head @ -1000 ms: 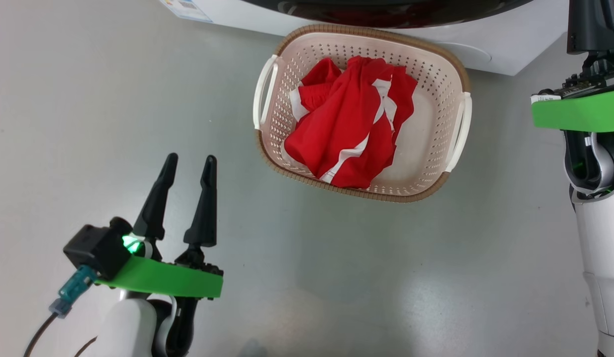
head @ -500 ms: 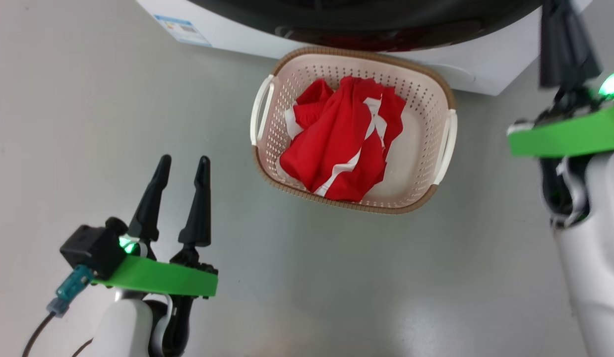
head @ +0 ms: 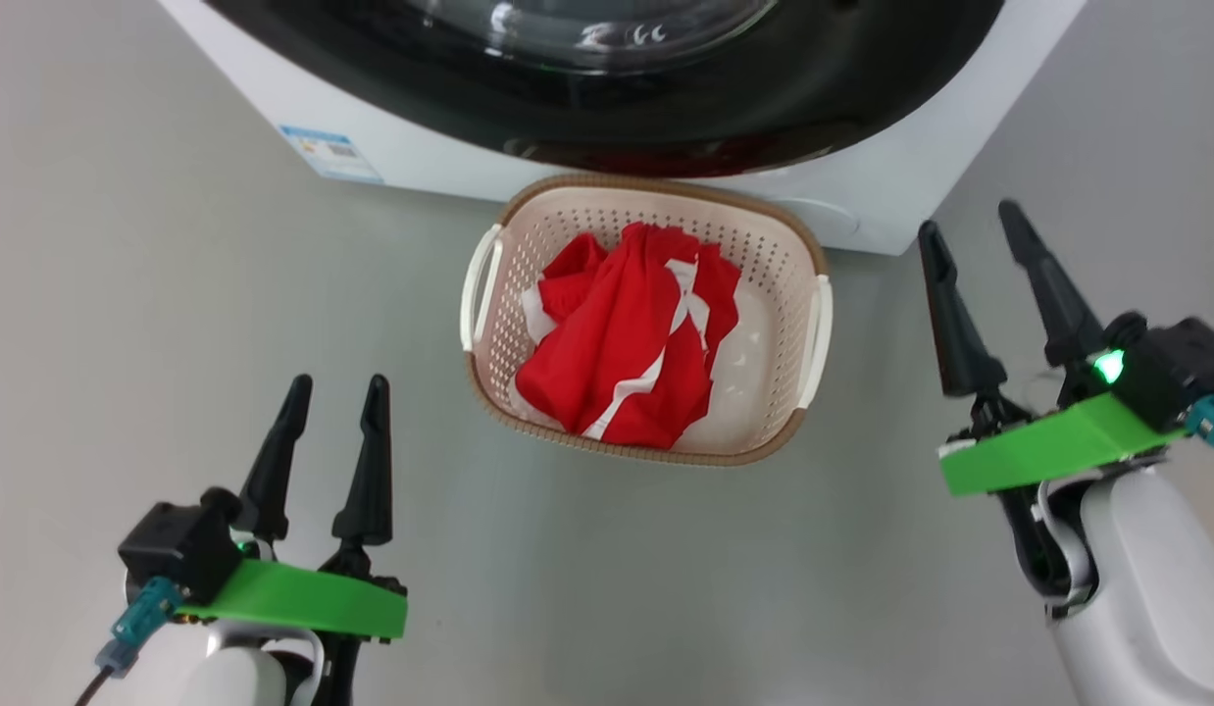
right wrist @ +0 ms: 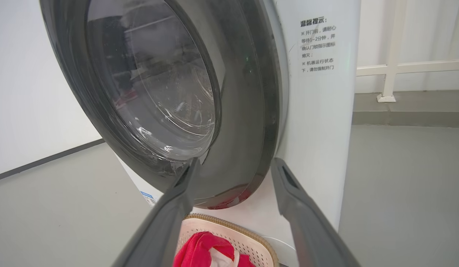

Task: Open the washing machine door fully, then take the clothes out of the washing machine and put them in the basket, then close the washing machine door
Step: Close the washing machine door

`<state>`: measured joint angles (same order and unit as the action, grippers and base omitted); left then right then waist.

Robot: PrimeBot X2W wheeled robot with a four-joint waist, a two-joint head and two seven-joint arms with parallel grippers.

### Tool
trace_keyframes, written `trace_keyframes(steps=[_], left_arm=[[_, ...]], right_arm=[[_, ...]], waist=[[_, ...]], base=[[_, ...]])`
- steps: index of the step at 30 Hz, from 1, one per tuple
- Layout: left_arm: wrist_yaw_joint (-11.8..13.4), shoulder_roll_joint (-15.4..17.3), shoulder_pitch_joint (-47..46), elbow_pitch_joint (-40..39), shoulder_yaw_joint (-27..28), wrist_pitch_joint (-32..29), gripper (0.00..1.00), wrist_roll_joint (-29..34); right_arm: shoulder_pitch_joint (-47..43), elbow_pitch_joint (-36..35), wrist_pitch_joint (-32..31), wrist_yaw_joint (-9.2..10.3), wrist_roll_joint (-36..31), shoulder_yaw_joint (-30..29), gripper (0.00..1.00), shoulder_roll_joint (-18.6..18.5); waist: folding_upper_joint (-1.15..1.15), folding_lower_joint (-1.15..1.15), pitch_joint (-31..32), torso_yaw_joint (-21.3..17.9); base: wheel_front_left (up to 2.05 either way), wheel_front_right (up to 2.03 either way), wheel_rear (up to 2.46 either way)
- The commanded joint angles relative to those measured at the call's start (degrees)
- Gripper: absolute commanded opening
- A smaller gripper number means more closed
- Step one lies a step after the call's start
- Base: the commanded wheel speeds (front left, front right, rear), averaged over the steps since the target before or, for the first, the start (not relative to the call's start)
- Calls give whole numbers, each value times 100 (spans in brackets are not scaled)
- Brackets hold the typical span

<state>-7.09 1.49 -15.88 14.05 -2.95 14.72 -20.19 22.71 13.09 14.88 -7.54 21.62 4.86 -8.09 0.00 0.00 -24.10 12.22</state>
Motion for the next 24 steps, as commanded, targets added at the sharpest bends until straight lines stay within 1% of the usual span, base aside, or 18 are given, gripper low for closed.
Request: trace_keyframes(steps=[1, 15, 24], left_arm=[[-24, 139, 125, -97, 232, 28, 100, 90], [-38, 139, 598, -196, 434, 28, 100, 426], [-39, 139, 801, -326, 491, 28, 100, 554]], right_arm=[[-197, -140, 12, 5, 15, 129, 100, 85], [-1219, -310, 12, 5, 65, -178, 100, 316], [-1765, -434, 12, 5, 9, -450, 100, 405]], waist=[[0, 0, 222, -179], [0, 0, 862, -582], [0, 0, 1071, -734]], base=[[0, 0, 0], [0, 0, 0], [0, 0, 0]])
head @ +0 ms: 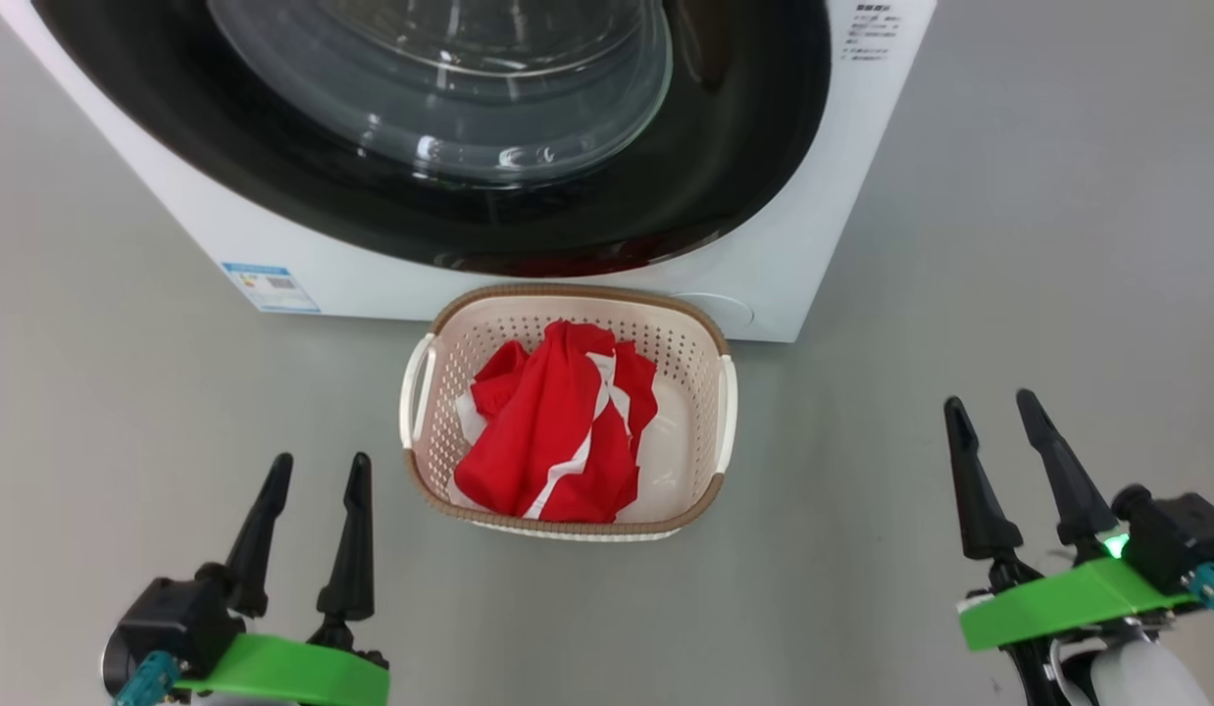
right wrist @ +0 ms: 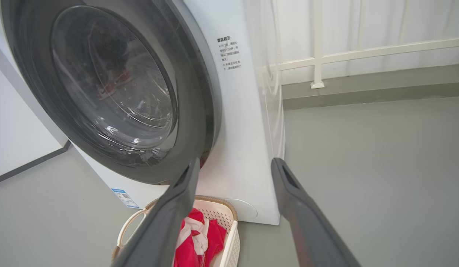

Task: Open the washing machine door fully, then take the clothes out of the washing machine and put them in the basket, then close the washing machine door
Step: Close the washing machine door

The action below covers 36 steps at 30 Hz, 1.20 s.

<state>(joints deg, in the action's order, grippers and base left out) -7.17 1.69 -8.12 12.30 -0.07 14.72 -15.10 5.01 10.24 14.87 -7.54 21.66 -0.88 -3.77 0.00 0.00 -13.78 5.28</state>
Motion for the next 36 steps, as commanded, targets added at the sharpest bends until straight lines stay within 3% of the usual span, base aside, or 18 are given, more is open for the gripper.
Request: trace_keyframes(steps=[1, 21, 36], left_arm=[[-31, 119, 37, -167, 204, 28, 100, 42], [-32, 176, 400, -401, 163, 28, 100, 126], [-32, 202, 433, -436, 216, 28, 100, 207]], right_arm=[[-50, -162, 13, 5, -21, 86, 100, -23], [-834, -353, 13, 5, -134, -388, 100, 49], [-873, -410, 13, 5, -135, -457, 100, 78]], waist=[[0, 0, 56, -51], [0, 0, 400, -376], [0, 0, 354, -462]], base=[[0, 0, 0], [0, 0, 0], [0, 0, 0]])
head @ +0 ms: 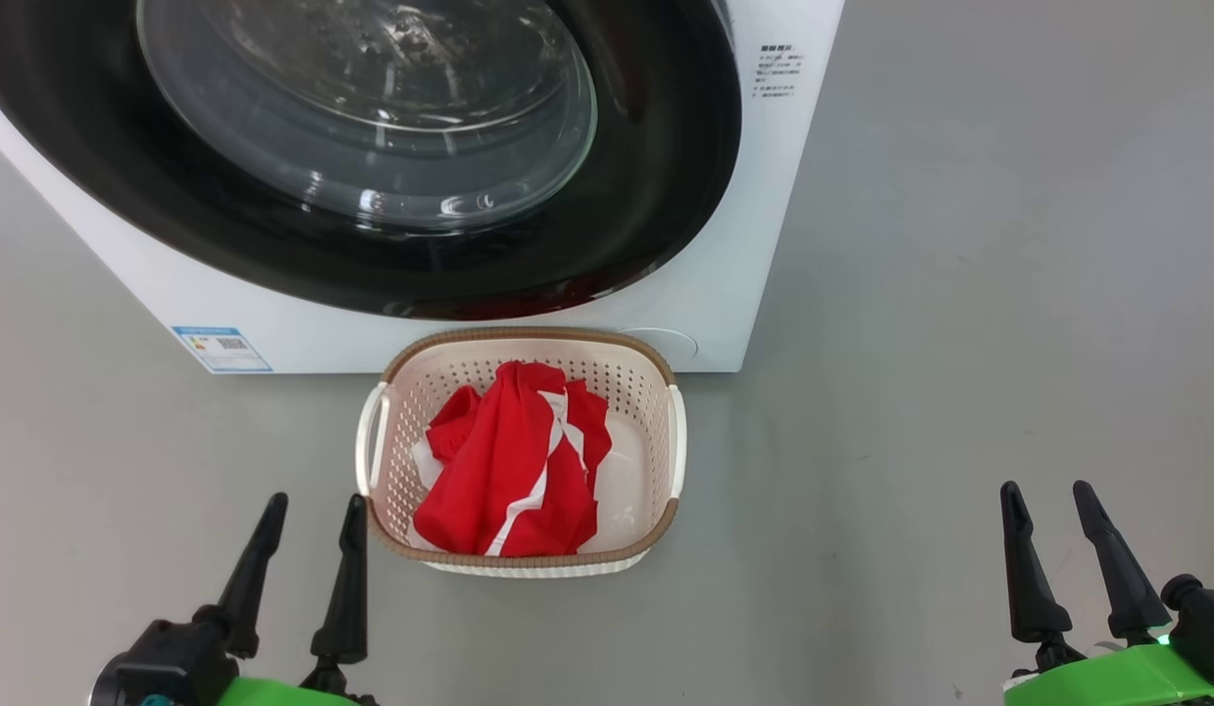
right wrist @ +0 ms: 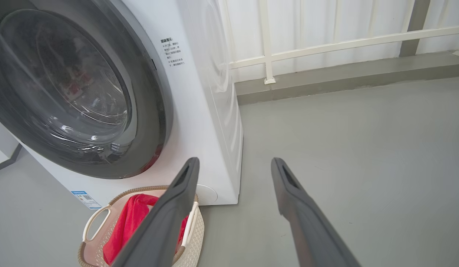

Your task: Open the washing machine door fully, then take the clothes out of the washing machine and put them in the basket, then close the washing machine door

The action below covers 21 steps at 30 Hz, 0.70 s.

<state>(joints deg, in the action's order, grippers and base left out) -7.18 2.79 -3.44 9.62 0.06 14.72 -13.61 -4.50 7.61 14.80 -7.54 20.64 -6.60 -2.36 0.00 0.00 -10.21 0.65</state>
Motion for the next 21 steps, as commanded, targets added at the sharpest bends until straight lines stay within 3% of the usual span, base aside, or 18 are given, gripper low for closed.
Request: trace_keyframes(steps=[1, 15, 16, 21], left_arm=[[-31, 91, -39, -175, 208, 28, 100, 62], [-31, 73, -3, -168, 248, 28, 100, 142], [-31, 71, 11, -167, 246, 28, 0, 131], [3, -74, 26, 302, -15, -9, 0, 144]], right_arm=[[85, -148, 20, 5, -31, 115, 100, -62], [72, -130, 20, 5, -13, 160, 100, -54], [64, -126, 20, 5, -7, 171, 0, -54], [-2, 338, -18, 0, 5, 26, 0, 122]], waist=[[0, 0, -8, 2], [0, 0, 44, 37], [0, 0, 59, 38], [0, 0, 51, 38]], base=[[0, 0, 0], [0, 0, 0], [0, 0, 0], [0, 0, 0]])
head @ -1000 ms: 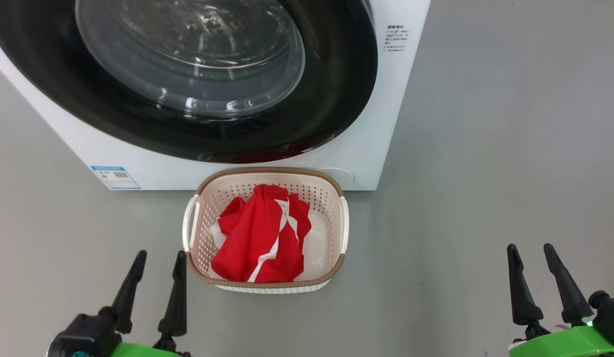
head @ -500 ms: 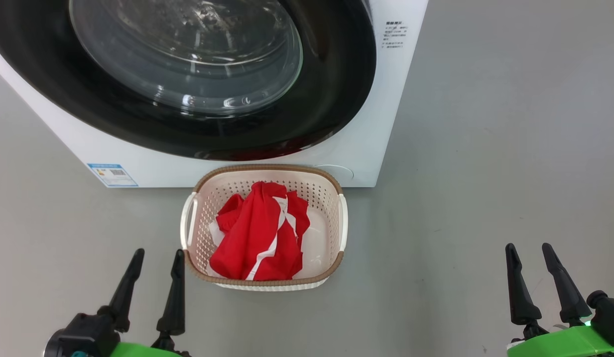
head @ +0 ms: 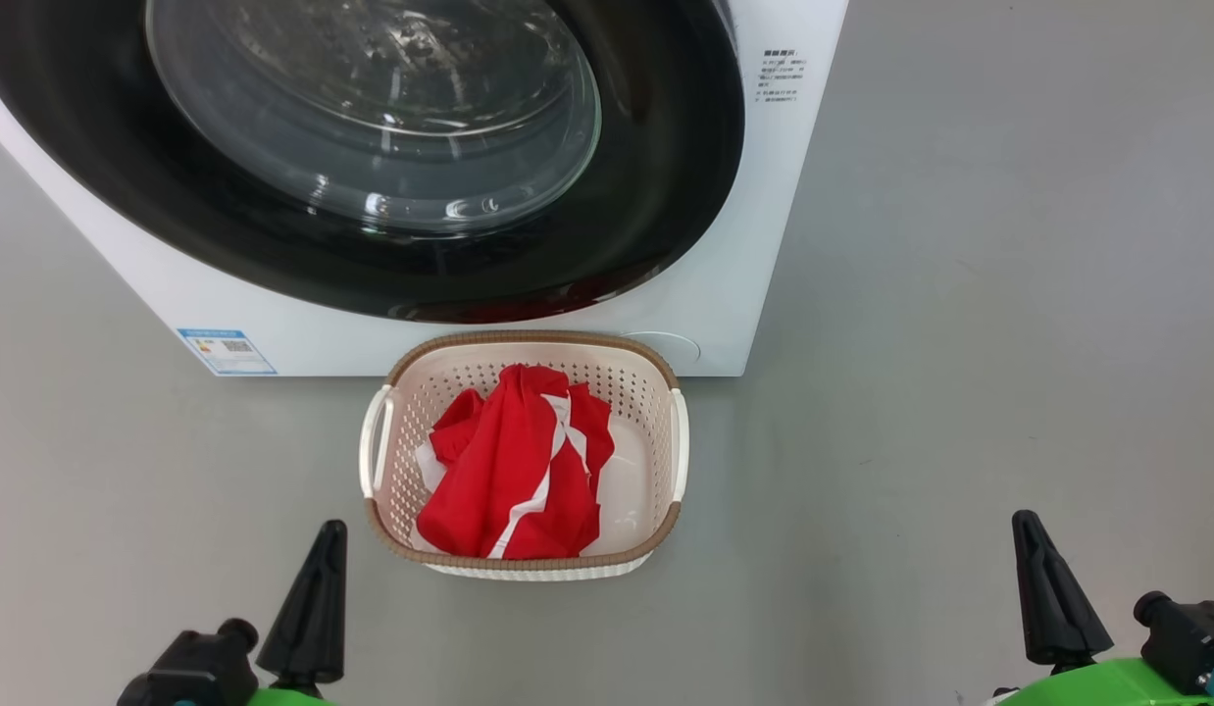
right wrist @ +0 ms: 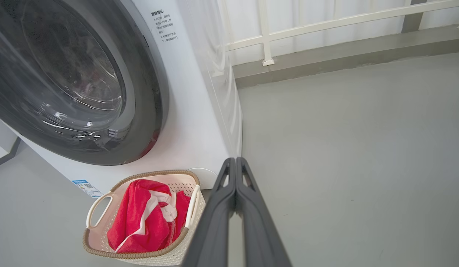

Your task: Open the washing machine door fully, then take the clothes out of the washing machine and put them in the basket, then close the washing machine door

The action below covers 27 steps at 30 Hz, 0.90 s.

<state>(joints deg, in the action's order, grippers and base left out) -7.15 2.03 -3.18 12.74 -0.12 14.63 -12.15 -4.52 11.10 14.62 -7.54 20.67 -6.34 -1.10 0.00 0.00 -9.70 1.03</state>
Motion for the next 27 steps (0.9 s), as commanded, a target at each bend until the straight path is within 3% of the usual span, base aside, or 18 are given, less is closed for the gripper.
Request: trace_keyframes(steps=[1, 7, 11, 27], left_arm=[[0, 5, 5, -24, 0, -9, 0, -67], [2, 33, 16, -49, 2, -86, 0, -481], [5, 52, -1, -29, 2, -138, 0, -757], [-6, 112, -60, 28, 17, -355, 0, -1838]], right_arm=[[1, -24, -8, 0, 61, 7, 0, -7], [27, -39, -81, 0, 436, 40, 0, -43], [71, -10, -132, 0, 687, 64, 0, -66], [221, 42, -344, 1, 1662, 134, 0, -141]], waist=[[0, 0, 1, -1], [0, 13, 65, -6], [0, 1, 87, -9], [0, 0, 206, -22]], base=[[0, 0, 0], [0, 0, 0], [0, 0, 0], [0, 0, 0]])
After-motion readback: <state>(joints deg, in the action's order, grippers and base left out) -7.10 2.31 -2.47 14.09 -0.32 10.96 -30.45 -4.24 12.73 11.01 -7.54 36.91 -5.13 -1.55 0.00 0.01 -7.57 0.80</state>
